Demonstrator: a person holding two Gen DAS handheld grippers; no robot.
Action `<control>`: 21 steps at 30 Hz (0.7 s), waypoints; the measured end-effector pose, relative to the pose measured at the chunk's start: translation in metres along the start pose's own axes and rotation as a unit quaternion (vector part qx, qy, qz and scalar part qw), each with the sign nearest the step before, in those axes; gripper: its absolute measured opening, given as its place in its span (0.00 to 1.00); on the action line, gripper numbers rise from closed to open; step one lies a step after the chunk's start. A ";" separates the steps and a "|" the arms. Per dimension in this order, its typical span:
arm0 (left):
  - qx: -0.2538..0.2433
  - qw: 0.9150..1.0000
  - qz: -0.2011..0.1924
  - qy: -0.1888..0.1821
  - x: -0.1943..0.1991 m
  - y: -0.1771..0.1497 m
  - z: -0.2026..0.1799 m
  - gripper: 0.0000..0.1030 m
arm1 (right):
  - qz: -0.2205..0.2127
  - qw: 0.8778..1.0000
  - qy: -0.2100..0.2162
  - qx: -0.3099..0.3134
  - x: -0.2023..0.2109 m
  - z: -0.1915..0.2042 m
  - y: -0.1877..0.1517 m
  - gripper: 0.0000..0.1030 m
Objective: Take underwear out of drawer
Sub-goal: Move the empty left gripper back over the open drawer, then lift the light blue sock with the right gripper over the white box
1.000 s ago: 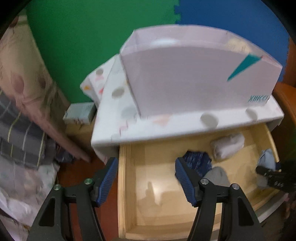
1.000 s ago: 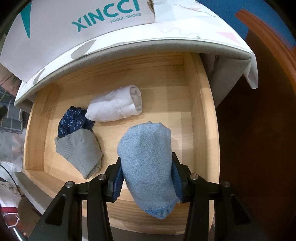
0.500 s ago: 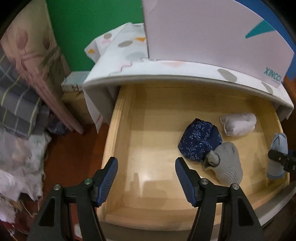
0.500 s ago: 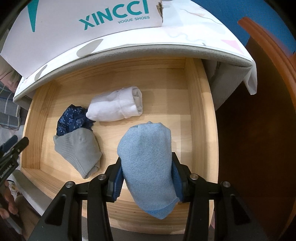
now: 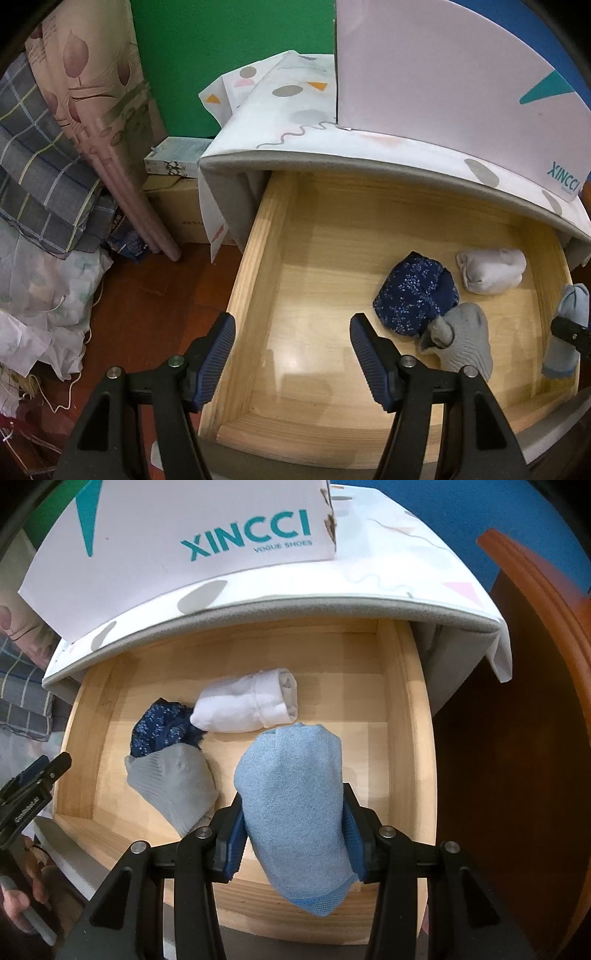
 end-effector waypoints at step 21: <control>-0.001 1.000 0.002 0.001 -0.002 0.000 0.003 0.64 | -0.081 0.994 0.068 0.025 0.096 0.024 0.103 0.41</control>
Point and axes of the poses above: each gripper's, at about its wrist camera, not at the fingertips, and x roughly against the way its jaws point, z to its left, y to its top, the point moved 7 cm from there along -x, roughly the way its jaws point, and after that the axes turned 15 degrees about -z, right-handed, at the moved point
